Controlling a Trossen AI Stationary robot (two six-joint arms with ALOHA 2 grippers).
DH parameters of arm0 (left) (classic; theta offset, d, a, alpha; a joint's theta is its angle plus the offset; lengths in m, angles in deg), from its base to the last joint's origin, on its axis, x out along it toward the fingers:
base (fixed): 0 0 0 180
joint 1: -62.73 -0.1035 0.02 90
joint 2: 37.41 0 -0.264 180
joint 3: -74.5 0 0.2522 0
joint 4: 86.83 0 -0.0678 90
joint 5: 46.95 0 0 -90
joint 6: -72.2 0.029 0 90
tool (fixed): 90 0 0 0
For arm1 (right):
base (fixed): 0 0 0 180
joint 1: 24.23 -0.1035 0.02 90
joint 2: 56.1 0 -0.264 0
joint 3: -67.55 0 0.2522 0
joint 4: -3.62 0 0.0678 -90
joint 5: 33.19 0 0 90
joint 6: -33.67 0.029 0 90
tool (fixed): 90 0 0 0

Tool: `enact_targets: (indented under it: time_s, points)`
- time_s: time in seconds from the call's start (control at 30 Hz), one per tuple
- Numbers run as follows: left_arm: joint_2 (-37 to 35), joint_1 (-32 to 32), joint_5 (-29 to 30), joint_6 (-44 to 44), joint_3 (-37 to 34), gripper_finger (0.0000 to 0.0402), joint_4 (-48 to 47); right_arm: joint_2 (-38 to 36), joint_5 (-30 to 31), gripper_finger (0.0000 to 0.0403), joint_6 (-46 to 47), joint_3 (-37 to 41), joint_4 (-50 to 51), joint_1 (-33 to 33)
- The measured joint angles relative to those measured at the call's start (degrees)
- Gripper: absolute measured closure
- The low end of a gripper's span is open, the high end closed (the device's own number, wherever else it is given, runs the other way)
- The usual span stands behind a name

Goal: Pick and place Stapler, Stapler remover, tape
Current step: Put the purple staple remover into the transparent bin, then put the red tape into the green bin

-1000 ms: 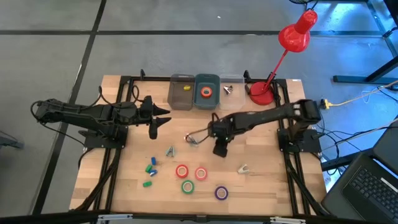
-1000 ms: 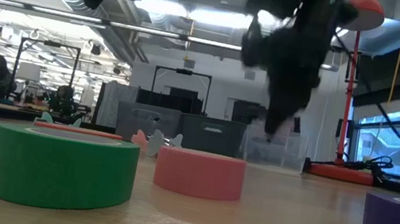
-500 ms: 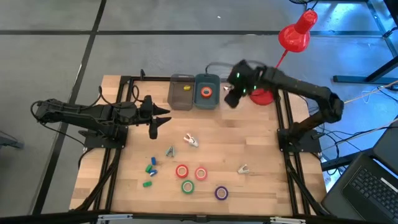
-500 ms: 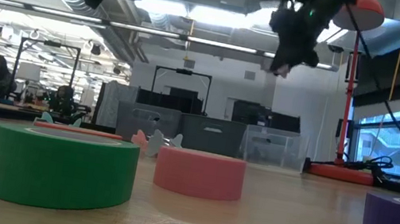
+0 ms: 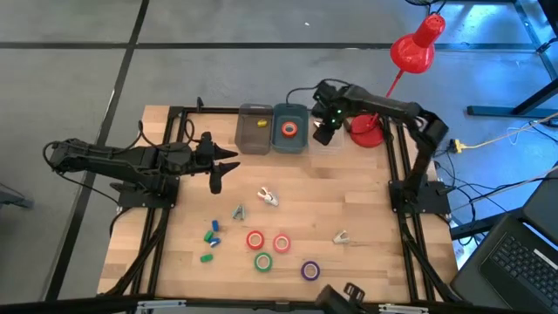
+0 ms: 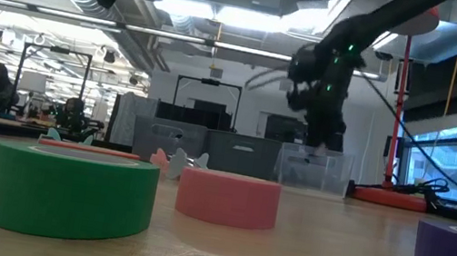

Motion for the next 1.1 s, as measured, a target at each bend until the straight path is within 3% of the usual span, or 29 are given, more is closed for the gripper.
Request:
enact_targets:
  time_s: [0.37, 0.43, 0.63, 0.73, 0.97, 1.1]
  points:
    - [0.0, -0.02, -0.04, 0.01, 0.0, 0.0249, 0.0, 5.1, 3.62, 0.0318, -1.36, 0.0, -0.97, 0.13]
    - [0.01, -0.01, -0.04, 0.02, 0.0, 0.0249, 0.0, 4.91, 3.63, 0.0289, -0.25, 0.0, -0.9, 0.2]
    - [0.0, 0.0, -0.04, 0.02, 0.0, 0.0249, -0.02, 4.85, 3.62, 0.0133, 3.01, 0.0, -0.97, 0.22]
    - [0.0, -0.02, -0.04, 0.04, 0.0, 0.0249, -0.02, 4.72, 3.62, 0.0087, 4.35, 0.0, -0.62, 0.22]
    - [0.0, -0.02, -1.04, 0.0, 0.0, 0.0249, -0.02, -0.43, 2.26, 0.0067, 5.96, 0.01, -0.76, -0.77]
    - [0.0, 0.15, -7.48, -0.89, 0.0, 0.0249, -0.17, -8.74, -2.64, 0.0076, 8.47, 0.0, -0.02, -3.82]
